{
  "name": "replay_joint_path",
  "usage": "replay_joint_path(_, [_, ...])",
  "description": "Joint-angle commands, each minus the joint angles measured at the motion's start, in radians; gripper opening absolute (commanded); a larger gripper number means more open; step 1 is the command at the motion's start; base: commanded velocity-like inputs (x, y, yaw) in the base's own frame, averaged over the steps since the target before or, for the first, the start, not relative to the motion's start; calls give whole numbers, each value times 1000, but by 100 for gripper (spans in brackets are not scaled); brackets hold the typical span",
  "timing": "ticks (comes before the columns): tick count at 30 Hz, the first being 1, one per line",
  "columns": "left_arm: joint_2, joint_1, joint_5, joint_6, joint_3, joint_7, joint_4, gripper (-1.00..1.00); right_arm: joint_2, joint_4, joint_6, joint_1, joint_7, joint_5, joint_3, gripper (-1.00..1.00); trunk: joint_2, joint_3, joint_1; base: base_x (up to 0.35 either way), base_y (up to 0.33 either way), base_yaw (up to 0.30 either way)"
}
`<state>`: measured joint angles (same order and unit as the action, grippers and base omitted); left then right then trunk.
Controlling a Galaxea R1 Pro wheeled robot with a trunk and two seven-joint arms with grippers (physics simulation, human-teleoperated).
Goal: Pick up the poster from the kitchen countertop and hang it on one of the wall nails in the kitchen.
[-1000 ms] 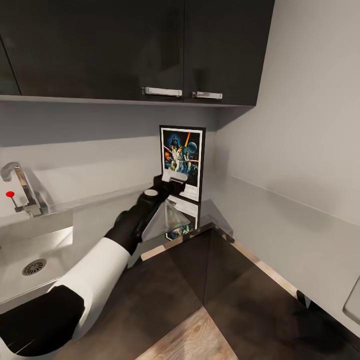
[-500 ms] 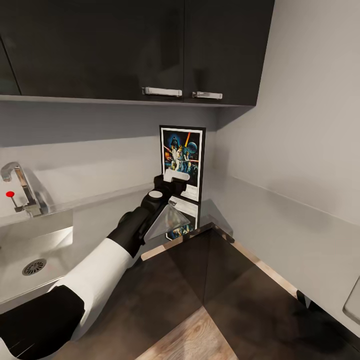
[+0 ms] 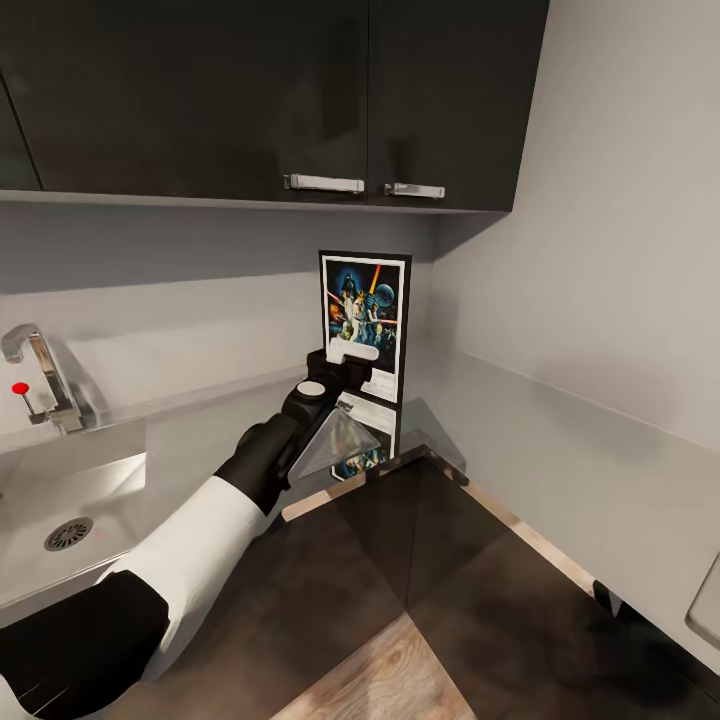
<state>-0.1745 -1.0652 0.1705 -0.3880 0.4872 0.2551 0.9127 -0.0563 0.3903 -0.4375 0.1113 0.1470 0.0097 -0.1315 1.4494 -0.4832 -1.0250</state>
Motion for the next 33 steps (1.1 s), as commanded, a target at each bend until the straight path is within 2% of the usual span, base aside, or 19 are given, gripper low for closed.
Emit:
replay_joint_path(1, [0, -1, 11, -3, 2, 9, 1, 100, -1, 0, -1, 1, 9, 1, -8, 100, 1, -1, 0, 0, 0, 0])
replay_joint_path(17, [0, -1, 11, -3, 1, 9, 11, 100, -1, -2, -1, 1, 9, 1, -9, 100, 1, -1, 0, 117, -51, 0])
replay_joint_path(22, [0, -1, 11, -3, -1, 9, 12, 100, 9, -24, -2, 1, 9, 1, -12, 100, 1, -1, 0, 109, 44, 0])
replay_joint_path(33, [0, -1, 11, -3, -1, 9, 12, 100, 10, -27, -3, 1, 9, 1, -13, 100, 1, -1, 0, 144, 43, 0])
